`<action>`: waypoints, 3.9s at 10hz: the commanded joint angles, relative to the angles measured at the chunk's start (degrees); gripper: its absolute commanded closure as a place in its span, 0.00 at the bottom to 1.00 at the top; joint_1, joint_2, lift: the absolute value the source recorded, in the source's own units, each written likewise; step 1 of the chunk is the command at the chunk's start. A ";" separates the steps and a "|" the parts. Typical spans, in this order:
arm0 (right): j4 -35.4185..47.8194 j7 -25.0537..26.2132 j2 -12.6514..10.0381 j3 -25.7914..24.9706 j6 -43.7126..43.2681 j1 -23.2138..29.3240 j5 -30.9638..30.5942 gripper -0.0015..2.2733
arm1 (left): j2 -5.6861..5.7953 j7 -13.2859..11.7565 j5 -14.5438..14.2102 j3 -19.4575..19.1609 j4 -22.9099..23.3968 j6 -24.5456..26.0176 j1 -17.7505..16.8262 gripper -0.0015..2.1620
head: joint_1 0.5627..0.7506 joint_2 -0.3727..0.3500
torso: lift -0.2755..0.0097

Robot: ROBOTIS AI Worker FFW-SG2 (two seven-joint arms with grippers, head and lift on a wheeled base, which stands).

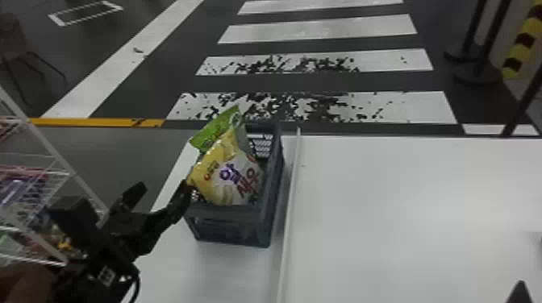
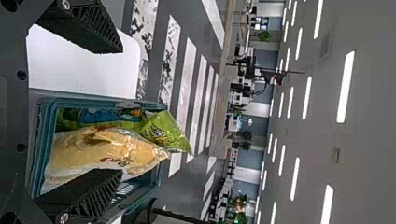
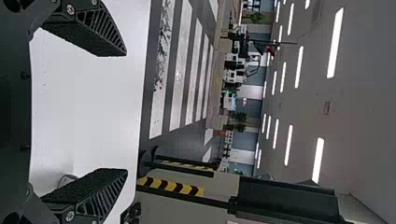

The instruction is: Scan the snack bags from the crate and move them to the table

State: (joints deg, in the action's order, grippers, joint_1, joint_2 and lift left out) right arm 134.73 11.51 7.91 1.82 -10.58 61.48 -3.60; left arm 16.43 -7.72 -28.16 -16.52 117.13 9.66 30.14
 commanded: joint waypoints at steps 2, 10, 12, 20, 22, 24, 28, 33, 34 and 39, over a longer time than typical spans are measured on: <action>0.36 0.00 1.06 -0.06 0.53 0.04 0.00 0.05 | 0.00 -1.25 -0.40 0.79 -2.52 4.01 -4.47 0.04 | 0.70 0.79 | 0.63; 0.88 0.18 2.20 -1.03 1.40 0.84 0.09 0.05 | 0.09 -1.86 4.35 5.54 -7.53 9.82 -11.85 0.05 | 0.70 0.70 | 0.63; 0.88 0.18 2.20 -1.03 1.58 0.84 0.09 0.05 | 0.09 -1.60 4.87 6.06 -7.97 9.82 -12.65 0.10 | 0.70 0.69 | 0.63; 0.27 0.18 2.20 -0.41 2.28 -0.13 0.09 0.05 | 0.09 2.62 6.02 7.21 -2.26 9.46 -10.36 0.88 | 0.70 0.67 | 0.63; 0.27 0.18 2.03 -0.32 2.28 -0.04 0.00 0.05 | 0.35 3.76 6.02 6.77 1.17 8.94 -9.04 0.88 | 0.70 0.67 | 0.63; 0.44 0.18 1.94 0.20 2.28 0.04 -0.62 0.05 | 0.44 3.85 5.40 5.62 3.81 9.29 -8.60 0.88 | 0.70 0.68 | 0.63; 0.62 0.18 1.94 1.35 2.99 -0.04 -1.85 0.05 | 0.79 3.41 -2.25 0.26 12.24 15.97 -7.28 0.88 | 0.70 0.70 | 0.63; 1.32 0.35 1.94 2.66 5.62 0.04 -3.87 0.05 | -2.28 5.35 -9.81 -1.58 19.10 19.31 -7.81 0.88 | 0.70 0.69 | 0.63; 1.32 0.44 1.94 2.75 5.62 0.04 -3.96 0.05 | -2.64 4.64 -13.41 -2.37 19.45 19.84 -7.72 0.88 | 0.70 0.69 | 0.63; 1.32 0.88 1.94 3.54 7.03 -0.13 -4.84 0.05 | -3.87 -0.28 -22.99 -0.70 20.16 27.04 -7.72 0.88 | 0.70 0.59 | 0.63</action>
State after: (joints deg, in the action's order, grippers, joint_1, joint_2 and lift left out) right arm 136.06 12.48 9.85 5.35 -3.73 61.27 -8.39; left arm 12.92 -7.98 -50.49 -17.85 137.44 36.02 22.65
